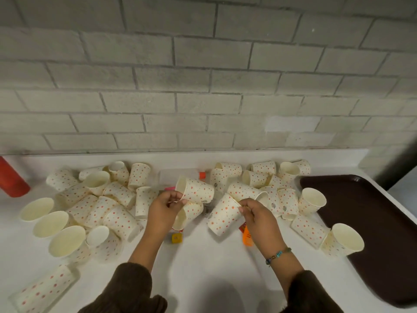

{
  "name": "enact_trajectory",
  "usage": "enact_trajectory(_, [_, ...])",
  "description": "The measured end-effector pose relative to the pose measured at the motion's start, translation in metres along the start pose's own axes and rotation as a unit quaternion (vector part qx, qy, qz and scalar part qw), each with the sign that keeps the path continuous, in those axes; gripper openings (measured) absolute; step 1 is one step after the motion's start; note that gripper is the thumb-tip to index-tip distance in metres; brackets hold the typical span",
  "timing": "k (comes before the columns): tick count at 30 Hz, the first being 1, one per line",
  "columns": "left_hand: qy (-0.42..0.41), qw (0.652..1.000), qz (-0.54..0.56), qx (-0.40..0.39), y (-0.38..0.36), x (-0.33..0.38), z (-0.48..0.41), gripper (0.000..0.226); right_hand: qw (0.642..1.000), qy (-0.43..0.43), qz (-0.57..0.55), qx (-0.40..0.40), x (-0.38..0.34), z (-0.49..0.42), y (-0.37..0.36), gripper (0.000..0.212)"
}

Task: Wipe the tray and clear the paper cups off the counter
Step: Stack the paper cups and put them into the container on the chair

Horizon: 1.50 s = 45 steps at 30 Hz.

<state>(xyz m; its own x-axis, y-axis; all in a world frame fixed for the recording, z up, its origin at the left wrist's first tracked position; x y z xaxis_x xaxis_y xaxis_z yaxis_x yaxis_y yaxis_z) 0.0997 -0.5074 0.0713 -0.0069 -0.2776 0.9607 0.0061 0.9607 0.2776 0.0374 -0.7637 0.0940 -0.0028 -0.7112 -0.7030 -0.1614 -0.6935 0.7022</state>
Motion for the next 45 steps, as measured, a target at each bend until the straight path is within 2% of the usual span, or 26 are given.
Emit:
enact_trajectory(11, [0.035,0.996,0.069,-0.046,-0.017,-0.017,0.094,0.019,0.999,-0.036,0.029,0.019,0.023,0.080,0.019,0.014])
enact_trajectory(20, [-0.013,0.996,0.051,-0.074,-0.075,0.018,0.142,0.015,0.997,-0.070,-0.010,0.044,0.074,0.133,0.080,0.013])
enact_trajectory(22, [-0.025,0.998,0.032,-0.041,-0.097,0.029,0.161,0.016,0.994,-0.077,-0.019,0.072,0.094,0.157,0.109,0.014])
enact_trajectory(23, [-0.035,0.999,0.016,0.007,-0.101,0.034,0.176,0.017,0.992,-0.076,-0.027,0.094,0.105,0.172,0.125,0.015])
enact_trajectory(25, [-0.094,0.989,-0.003,0.113,-0.094,0.047,0.210,0.022,0.984,-0.070,-0.053,0.154,0.119,0.197,0.151,0.016])
enact_trajectory(27, [-0.176,0.967,-0.045,0.177,-0.109,0.054,0.266,0.024,0.975,-0.071,-0.085,0.193,0.144,0.230,0.172,0.015])
enact_trajectory(29, [-0.204,0.956,-0.096,0.188,-0.139,0.038,0.314,0.015,0.971,-0.078,-0.130,0.187,0.170,0.256,0.173,0.011])
enact_trajectory(32, [-0.160,0.960,-0.090,0.211,-0.168,0.002,0.344,0.021,0.976,-0.076,-0.148,0.139,0.186,0.280,0.157,0.004])
enact_trajectory(37, [-0.104,0.967,-0.064,0.225,-0.194,-0.018,0.342,0.023,0.982,-0.077,-0.139,0.107,0.196,0.290,0.149,0.004])
enact_trajectory(40, [-0.102,0.966,-0.085,0.221,-0.218,-0.021,0.337,0.024,0.980,-0.090,-0.139,0.113,0.208,0.291,0.154,0.008])
enact_trajectory(42, [-0.111,0.967,-0.107,0.205,-0.237,-0.018,0.328,0.024,0.974,-0.106,-0.161,0.115,0.217,0.290,0.151,0.011])
enact_trajectory(43, [-0.121,0.970,-0.108,0.179,-0.268,-0.010,0.314,0.025,0.967,-0.130,-0.178,0.130,0.237,0.288,0.163,0.010])
enact_trajectory(45, [-0.124,0.971,-0.126,0.161,-0.282,-0.009,0.307,0.024,0.960,-0.150,-0.209,0.111,0.240,0.287,0.150,0.007])
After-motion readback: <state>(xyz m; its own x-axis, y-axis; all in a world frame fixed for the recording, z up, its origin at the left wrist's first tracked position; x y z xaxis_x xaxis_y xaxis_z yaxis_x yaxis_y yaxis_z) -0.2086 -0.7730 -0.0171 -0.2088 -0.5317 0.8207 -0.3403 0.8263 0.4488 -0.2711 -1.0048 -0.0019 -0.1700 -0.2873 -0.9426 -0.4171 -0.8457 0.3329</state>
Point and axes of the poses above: each hand's wrist, its own z-axis away from the middle knuckle, its own y-axis out of the back of the hand, x = y × z, the point moved 10 cm from there along -z, towards the middle knuckle, and after that the axes turned 6 degrees about -x, right-handed, at the moved point
